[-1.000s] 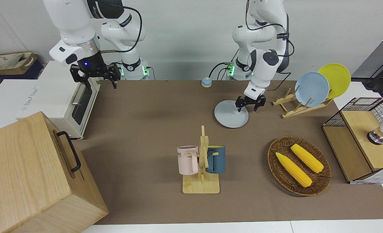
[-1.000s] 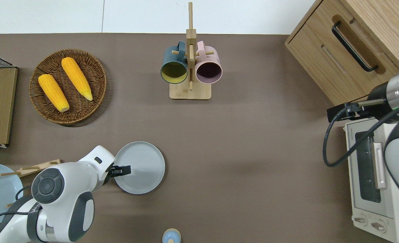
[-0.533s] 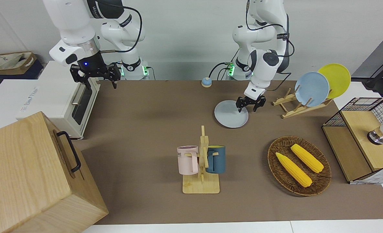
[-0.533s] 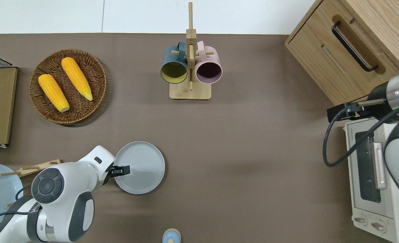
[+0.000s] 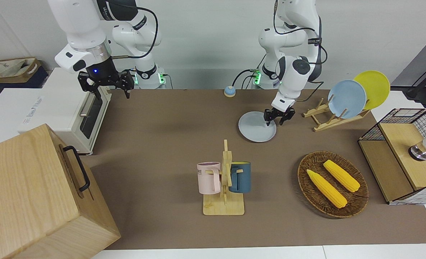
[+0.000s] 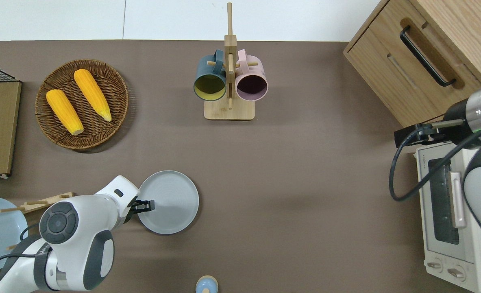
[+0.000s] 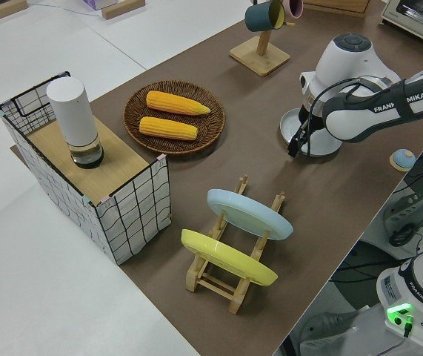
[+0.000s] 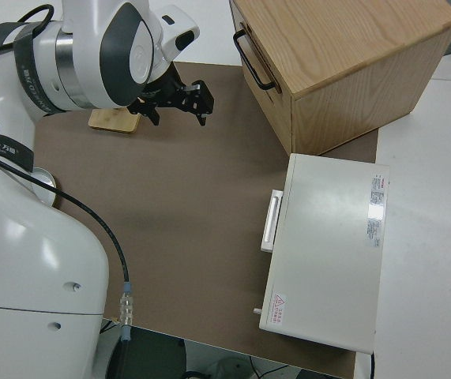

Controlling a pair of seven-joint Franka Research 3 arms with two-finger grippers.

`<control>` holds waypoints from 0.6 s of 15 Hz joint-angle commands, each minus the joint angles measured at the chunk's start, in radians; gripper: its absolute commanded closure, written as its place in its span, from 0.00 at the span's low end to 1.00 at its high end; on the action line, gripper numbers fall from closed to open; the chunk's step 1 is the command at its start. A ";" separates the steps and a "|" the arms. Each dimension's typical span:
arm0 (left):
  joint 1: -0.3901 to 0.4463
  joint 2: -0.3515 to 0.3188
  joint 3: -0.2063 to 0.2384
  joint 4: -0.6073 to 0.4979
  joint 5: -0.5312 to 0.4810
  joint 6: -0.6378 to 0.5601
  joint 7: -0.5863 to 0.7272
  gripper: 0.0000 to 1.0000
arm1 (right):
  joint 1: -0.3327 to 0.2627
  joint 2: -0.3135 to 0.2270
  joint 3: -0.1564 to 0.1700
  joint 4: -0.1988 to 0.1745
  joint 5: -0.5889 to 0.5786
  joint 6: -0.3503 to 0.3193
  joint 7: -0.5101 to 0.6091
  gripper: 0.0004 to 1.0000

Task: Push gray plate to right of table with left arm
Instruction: 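Lower the left gripper onto the gray plate's rim nearest the robot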

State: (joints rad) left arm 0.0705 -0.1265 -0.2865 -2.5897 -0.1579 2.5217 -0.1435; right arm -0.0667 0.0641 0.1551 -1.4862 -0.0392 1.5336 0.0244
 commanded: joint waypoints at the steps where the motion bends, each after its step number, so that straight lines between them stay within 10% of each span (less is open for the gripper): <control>1: -0.005 0.008 0.006 -0.015 -0.002 0.035 -0.004 0.36 | -0.001 -0.006 0.000 0.003 0.007 -0.010 0.003 0.02; 5: -0.006 0.010 0.006 -0.015 -0.002 0.035 -0.005 0.94 | -0.001 -0.006 0.000 0.001 0.007 -0.010 0.003 0.02; 9: -0.005 0.010 0.006 -0.015 -0.002 0.037 -0.004 1.00 | -0.001 -0.006 0.000 0.001 0.007 -0.010 0.003 0.02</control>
State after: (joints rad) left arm 0.0706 -0.1166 -0.2863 -2.5897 -0.1579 2.5318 -0.1435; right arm -0.0667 0.0641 0.1551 -1.4862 -0.0392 1.5336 0.0244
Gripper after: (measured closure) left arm 0.916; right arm 0.013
